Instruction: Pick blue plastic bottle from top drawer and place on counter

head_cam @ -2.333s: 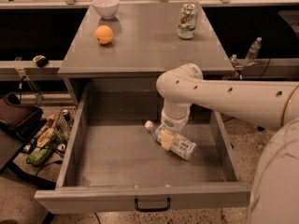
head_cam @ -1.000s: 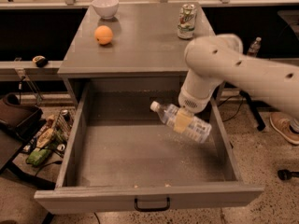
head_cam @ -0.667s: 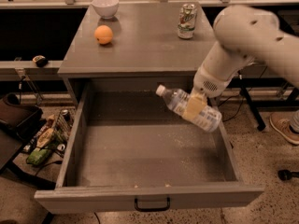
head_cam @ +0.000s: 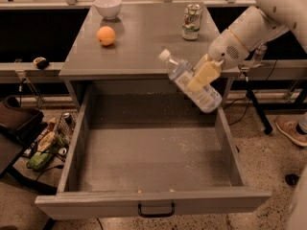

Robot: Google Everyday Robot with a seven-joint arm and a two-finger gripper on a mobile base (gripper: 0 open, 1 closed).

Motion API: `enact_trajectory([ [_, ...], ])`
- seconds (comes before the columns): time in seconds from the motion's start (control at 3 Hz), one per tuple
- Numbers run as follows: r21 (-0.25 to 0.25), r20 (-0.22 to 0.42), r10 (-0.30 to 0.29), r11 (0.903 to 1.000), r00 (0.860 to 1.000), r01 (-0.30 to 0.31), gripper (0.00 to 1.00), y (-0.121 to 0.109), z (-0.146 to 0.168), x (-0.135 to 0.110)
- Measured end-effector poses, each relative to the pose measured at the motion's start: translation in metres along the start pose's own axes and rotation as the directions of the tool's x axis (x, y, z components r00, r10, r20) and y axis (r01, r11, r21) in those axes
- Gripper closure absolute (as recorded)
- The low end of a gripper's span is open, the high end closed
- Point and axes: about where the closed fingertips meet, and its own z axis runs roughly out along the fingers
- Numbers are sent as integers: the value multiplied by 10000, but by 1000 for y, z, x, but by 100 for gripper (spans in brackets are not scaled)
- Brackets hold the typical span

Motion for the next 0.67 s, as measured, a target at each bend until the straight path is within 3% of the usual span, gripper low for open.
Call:
enact_trajectory([
  [0.33,-351,1922,364,9989,9807,-303,100,-18,-22,-48],
  [0.67,-94,2982,-72,9999,9545,105,100,-16,-54,-82],
])
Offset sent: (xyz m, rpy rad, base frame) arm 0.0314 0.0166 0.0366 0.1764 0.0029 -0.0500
